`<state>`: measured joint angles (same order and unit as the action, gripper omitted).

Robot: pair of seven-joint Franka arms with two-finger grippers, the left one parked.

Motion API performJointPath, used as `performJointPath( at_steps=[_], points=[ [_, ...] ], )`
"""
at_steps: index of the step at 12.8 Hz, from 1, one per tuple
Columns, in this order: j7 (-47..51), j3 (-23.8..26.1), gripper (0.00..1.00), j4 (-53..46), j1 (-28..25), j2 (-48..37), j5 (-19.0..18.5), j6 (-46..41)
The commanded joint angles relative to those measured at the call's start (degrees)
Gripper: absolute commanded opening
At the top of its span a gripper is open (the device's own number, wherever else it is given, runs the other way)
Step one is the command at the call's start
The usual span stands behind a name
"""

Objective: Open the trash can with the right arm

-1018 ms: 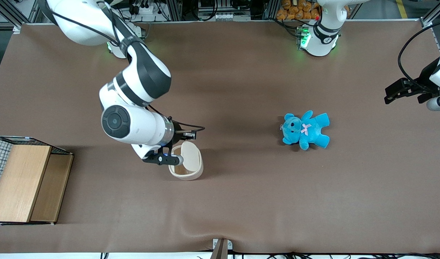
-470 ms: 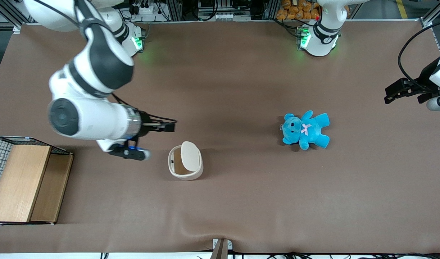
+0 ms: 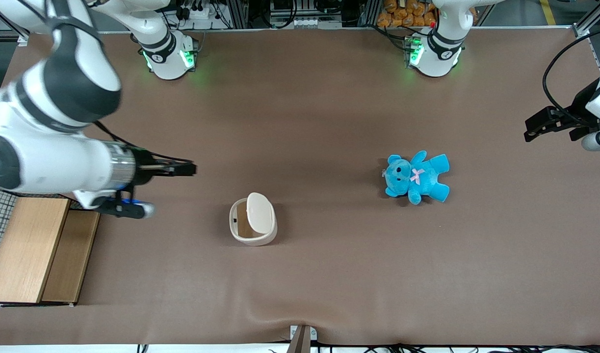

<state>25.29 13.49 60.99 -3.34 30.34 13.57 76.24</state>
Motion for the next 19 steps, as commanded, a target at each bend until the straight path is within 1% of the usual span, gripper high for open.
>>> performJointPath(
  at_steps=[1,3,5,7,8,10,11,13,14,17,19],
  points=[
    [-1.91,0.83,1.0,1.32,1.93,-3.0,-4.05,-1.53],
    [-4.28,2.84,1.0,1.41,3.5,-4.67,-8.62,-1.89],
    [-4.81,7.32,1.0,1.41,7.02,-5.2,-10.48,-2.24],
    [-4.9,7.08,1.0,2.19,6.24,-8.35,-13.28,-2.5],
    [-6.12,6.38,1.0,2.98,6.33,-9.93,-13.74,-2.68],
    [-13.31,2.44,1.0,3.08,6.33,-13.1,-13.22,-5.65],
    [-14.82,0.68,1.0,3.25,6.33,-14.77,-12.95,-6.89],
    [-20.42,-2.4,1.0,5.35,6.5,-18.46,-12.95,-7.51],
    [-23.85,-4.59,1.0,7.8,6.33,-20.91,-13.04,-7.08],
    [-24.41,-6.72,1.0,16.58,6.24,-28.02,-12.95,-5.59],
    [-24.41,-6.99,1.0,26.85,6.15,-35.84,-12.95,0.89]
  ],
)
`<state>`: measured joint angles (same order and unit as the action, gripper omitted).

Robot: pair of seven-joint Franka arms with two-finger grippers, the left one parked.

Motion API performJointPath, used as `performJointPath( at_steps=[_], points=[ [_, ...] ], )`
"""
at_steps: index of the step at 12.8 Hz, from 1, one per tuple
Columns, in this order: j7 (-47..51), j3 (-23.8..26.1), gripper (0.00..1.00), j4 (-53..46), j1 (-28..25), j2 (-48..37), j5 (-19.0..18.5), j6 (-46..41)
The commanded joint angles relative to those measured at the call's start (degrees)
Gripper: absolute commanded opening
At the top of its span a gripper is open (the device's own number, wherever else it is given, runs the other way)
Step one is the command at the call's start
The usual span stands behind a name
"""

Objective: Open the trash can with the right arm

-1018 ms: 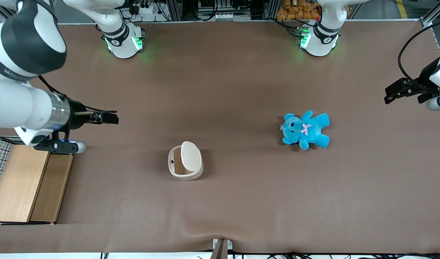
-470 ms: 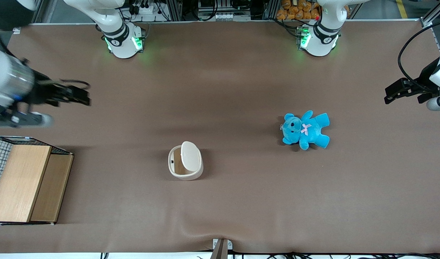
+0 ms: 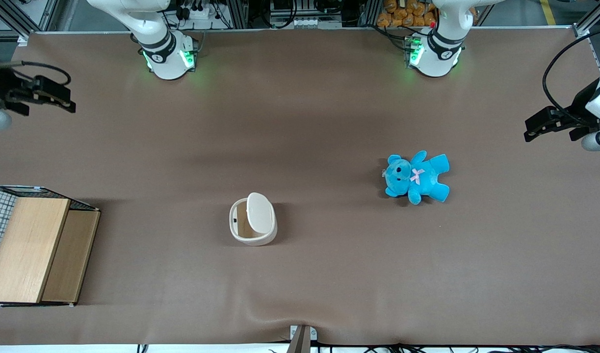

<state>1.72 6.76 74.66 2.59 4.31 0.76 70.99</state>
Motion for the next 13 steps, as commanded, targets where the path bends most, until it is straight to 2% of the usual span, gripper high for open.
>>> performJointPath(
  at_steps=[1,5,13],
  points=[
    [-0.85,-0.34,1.0,15.32,0.31,-11.41,-0.15,7.48],
    [-1.46,-3.58,1.0,13.32,0.4,-9.68,-0.06,10.56],
    [-1.37,-3.68,1.0,7.26,0.4,-2.65,-0.59,12.32]
  ],
)
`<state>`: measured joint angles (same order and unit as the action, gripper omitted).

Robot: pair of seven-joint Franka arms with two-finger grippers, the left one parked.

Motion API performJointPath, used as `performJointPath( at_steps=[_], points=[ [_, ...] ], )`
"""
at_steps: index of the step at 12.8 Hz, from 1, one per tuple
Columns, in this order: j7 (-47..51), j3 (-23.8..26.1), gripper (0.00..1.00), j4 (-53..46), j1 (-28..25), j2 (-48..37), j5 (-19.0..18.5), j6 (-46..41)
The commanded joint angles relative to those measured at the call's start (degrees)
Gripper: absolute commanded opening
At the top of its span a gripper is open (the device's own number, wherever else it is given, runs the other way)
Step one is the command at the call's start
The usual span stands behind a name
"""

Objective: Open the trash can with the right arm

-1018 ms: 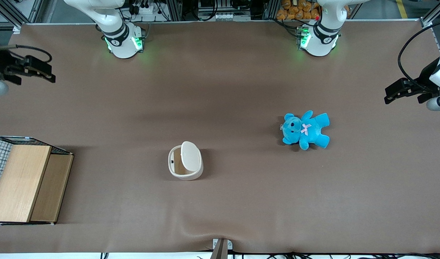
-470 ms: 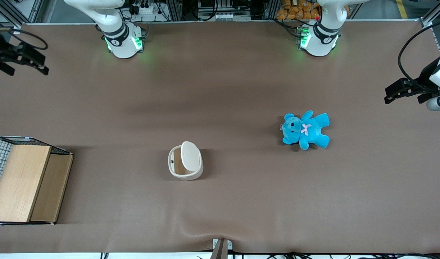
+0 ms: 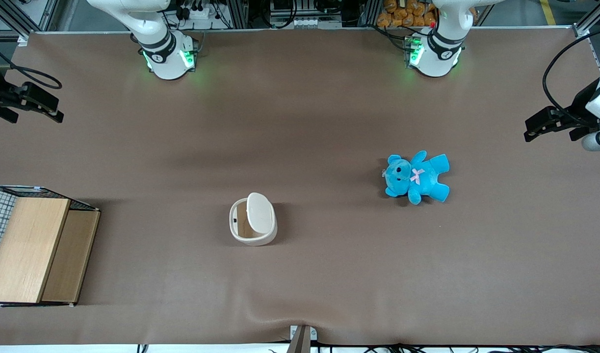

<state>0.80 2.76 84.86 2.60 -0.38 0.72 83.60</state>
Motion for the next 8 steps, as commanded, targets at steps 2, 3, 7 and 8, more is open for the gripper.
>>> performJointPath(
  at_steps=[2,3,7,8],
  points=[
    [-0.36,0.32,1.0,-3.03,0.22,2.14,-0.54,-0.37],
    [-0.44,0.32,1.0,-3.12,0.21,2.14,-0.54,-0.37],
    [-0.45,0.23,1.0,-3.3,0.13,2.23,-0.98,-0.28],
    [-0.62,0.32,1.0,-3.3,0.13,2.23,-1.24,-0.19]
  ],
)
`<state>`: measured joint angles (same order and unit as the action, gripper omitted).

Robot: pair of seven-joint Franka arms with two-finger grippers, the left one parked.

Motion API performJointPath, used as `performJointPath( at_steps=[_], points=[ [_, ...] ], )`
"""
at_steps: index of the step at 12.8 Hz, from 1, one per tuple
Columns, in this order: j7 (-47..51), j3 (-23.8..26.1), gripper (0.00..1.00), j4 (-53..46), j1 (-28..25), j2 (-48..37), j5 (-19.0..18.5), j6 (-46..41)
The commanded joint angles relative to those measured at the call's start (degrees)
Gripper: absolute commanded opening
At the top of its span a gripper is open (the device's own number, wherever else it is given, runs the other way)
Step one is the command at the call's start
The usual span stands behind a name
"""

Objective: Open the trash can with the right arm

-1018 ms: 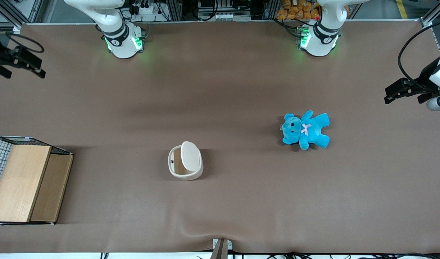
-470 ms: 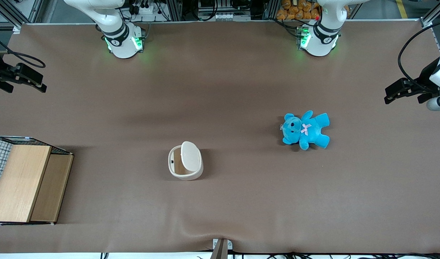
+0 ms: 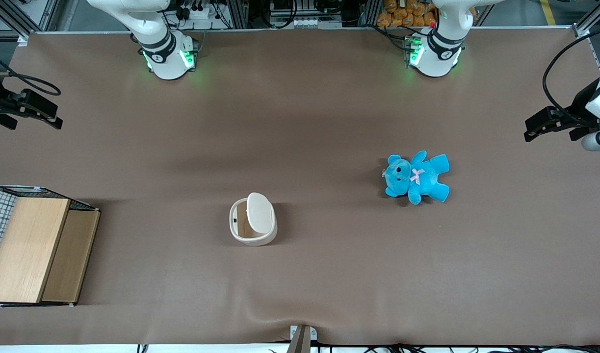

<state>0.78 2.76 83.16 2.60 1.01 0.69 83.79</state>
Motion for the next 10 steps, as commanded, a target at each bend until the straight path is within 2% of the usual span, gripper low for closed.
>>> performJointPath(
  at_steps=[1,10],
  points=[
    [-0.61,0.32,1.0,-1.6,0.04,0.74,-1.3,-0.12],
    [-0.61,0.23,1.0,-0.98,0.3,1.18,-2.01,1.64]
  ],
)
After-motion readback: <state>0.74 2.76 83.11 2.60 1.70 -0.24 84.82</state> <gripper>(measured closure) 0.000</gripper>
